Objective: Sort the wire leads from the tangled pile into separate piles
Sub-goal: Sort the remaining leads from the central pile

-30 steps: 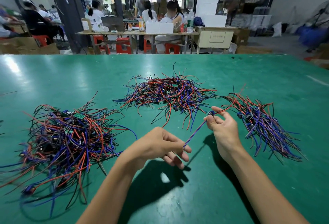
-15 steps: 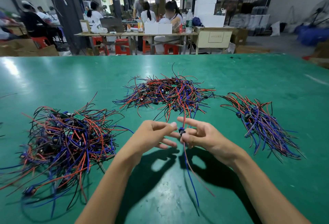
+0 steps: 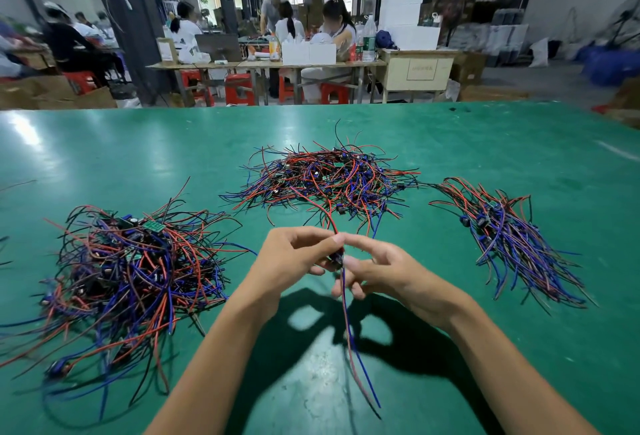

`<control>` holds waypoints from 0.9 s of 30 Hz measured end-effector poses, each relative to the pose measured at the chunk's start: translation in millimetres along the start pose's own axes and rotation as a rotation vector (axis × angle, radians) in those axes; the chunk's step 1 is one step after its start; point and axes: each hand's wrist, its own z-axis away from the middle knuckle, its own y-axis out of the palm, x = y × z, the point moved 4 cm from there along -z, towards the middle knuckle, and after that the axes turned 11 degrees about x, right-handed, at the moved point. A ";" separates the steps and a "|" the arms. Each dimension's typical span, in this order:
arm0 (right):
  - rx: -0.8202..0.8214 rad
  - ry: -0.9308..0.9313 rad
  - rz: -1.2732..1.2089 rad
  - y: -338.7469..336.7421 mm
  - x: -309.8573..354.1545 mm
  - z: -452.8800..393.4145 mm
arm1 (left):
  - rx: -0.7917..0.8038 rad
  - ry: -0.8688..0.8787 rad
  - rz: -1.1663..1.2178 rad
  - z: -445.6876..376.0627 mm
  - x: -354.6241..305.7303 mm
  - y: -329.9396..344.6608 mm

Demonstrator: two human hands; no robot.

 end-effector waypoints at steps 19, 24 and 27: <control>-0.351 -0.120 0.116 -10.7 2.8 -1.6 | -0.095 0.169 0.340 0.9 -13.4 -5.2; -0.578 -0.168 0.486 -16.2 9.1 6.5 | -0.088 0.147 0.320 -1.9 -11.5 -4.4; -0.657 -0.202 0.635 -15.9 11.9 10.2 | -0.087 0.136 0.344 -2.8 -11.0 -1.6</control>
